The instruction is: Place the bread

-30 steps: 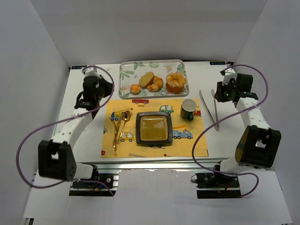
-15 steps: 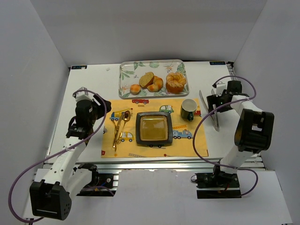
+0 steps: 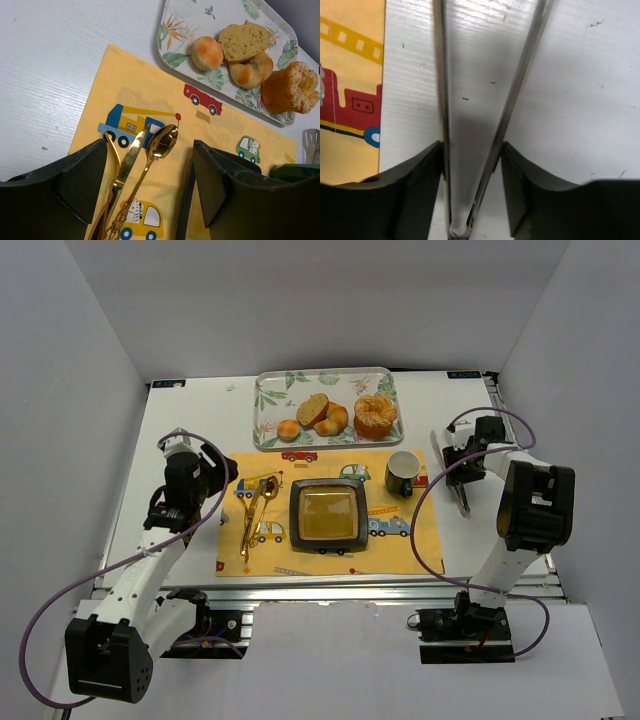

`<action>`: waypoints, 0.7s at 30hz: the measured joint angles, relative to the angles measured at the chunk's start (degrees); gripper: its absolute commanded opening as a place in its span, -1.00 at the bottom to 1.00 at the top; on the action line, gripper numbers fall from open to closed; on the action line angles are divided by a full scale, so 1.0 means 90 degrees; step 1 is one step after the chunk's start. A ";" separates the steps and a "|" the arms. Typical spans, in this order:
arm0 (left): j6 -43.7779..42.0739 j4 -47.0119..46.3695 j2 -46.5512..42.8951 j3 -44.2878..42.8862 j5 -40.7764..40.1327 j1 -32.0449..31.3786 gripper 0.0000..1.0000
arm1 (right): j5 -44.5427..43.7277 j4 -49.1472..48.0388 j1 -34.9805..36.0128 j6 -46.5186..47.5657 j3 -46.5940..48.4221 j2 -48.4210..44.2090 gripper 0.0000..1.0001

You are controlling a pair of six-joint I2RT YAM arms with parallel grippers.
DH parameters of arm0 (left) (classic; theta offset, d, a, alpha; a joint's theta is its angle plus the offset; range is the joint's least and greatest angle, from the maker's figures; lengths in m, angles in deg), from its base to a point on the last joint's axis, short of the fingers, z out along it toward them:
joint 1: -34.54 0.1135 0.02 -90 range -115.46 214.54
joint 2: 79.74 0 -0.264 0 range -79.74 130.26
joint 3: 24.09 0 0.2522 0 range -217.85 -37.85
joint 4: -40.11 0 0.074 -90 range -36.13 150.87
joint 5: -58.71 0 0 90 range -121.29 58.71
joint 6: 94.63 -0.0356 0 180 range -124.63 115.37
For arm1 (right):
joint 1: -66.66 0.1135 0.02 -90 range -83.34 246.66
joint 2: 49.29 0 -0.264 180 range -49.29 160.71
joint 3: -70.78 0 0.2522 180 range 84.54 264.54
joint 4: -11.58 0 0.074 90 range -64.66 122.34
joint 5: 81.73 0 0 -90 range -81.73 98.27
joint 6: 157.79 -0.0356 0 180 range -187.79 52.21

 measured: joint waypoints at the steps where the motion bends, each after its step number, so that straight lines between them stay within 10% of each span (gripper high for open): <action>1: -0.0002 0.0007 0.0019 0.0000 -0.0002 0.0000 0.58 | 0.0010 -0.0029 0.0000 0.0010 -0.0017 0.0000 -0.18; 4: 0.0000 0.0010 0.0036 0.0000 -0.0002 0.0000 0.58 | 0.0029 -0.0143 0.0024 0.0051 -0.0068 -0.0017 -0.68; 9: 0.0000 0.0015 0.0034 0.0000 -0.0002 0.0000 0.58 | 0.0046 -0.0068 0.0034 0.0291 -0.0095 -0.0117 -0.88; 21: -0.0012 0.0100 -0.0058 -0.0085 -0.0002 0.0002 0.58 | 0.0991 0.1375 0.1260 0.1015 0.3300 -0.0415 -0.33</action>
